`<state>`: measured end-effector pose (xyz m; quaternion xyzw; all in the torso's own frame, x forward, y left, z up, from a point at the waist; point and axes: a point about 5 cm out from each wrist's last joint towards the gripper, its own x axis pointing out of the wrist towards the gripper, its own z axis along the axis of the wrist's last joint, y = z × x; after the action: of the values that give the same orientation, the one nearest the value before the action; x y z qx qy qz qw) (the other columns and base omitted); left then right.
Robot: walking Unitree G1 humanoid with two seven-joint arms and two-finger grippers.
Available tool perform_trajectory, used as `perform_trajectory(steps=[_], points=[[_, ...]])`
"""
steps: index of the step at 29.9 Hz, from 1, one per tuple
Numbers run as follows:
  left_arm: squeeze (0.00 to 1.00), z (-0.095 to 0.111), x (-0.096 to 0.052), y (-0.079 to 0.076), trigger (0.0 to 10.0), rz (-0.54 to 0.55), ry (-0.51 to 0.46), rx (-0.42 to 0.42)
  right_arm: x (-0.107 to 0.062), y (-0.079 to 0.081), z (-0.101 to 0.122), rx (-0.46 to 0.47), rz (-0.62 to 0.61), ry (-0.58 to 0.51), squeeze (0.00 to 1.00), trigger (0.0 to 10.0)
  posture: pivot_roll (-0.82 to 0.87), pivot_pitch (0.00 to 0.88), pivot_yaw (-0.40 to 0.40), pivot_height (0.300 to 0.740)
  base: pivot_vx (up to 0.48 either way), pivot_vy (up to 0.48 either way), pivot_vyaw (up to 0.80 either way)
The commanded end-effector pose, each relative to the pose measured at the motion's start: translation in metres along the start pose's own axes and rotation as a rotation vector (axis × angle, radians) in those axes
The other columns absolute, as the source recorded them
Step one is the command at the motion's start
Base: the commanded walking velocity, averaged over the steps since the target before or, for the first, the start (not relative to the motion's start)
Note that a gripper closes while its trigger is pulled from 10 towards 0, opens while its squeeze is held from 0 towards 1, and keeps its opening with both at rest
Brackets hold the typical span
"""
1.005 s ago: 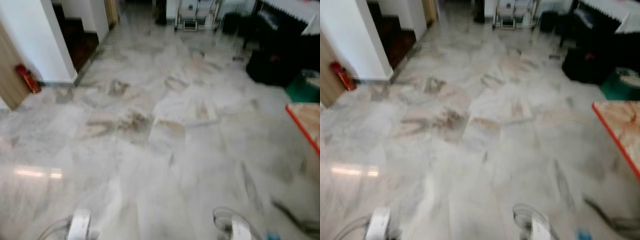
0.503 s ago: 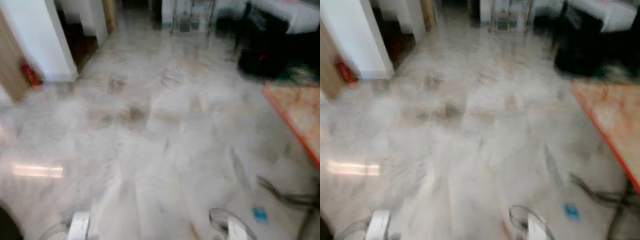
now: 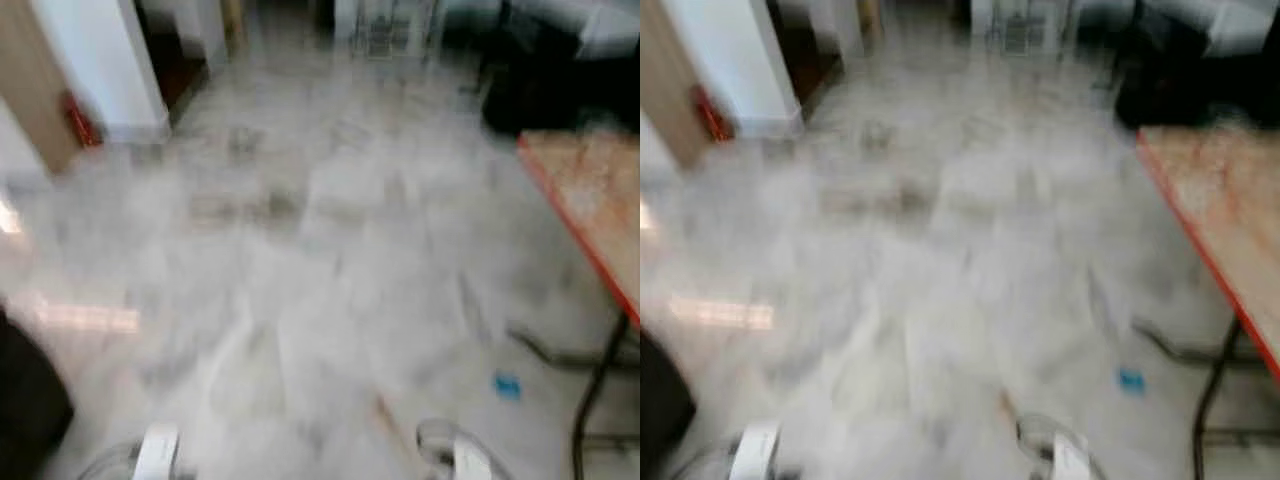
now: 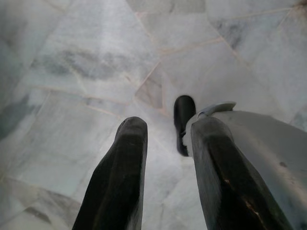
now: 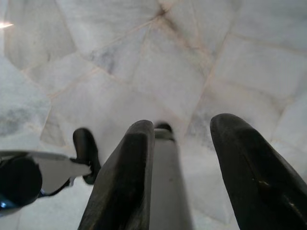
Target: Move the pillow to the sofa from floor
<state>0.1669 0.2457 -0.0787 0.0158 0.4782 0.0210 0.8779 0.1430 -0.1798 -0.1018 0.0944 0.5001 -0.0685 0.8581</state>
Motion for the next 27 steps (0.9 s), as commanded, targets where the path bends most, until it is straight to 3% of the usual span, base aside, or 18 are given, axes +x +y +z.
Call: perform_trajectory(steps=[1, 11, 24, 27], points=[[0.00, -0.005, 0.000, -0.002, 10.0, -0.007, 0.019, -0.005, -0.003, -0.014, -0.004, 0.009, -0.027, -0.003, 0.00, 10.0, 0.03, 0.000, -0.025, 0.740, -0.398, 0.000, 0.00], [0.00, -0.005, 0.000, -0.005, 10.0, -0.013, 0.019, -0.004, -0.004, -0.026, 0.001, 0.010, -0.036, -0.012, 0.00, 10.0, 0.03, 0.000, -0.027, 0.740, -0.398, 0.000, 0.00], [0.00, -0.004, 0.000, -0.004, 10.0, -0.006, 0.017, -0.001, 0.002, -0.008, 0.022, 0.009, -0.016, -0.035, 0.00, 10.0, 0.03, 0.000, -0.022, 0.740, -0.398, 0.000, 0.00], [0.00, 0.001, 0.004, -0.018, 10.0, -0.020, 0.009, 0.003, 0.003, -0.006, 0.025, 0.011, -0.016, -0.035, 0.00, 10.0, 0.03, 0.000, -0.022, 0.740, -0.399, 0.000, 0.00]])
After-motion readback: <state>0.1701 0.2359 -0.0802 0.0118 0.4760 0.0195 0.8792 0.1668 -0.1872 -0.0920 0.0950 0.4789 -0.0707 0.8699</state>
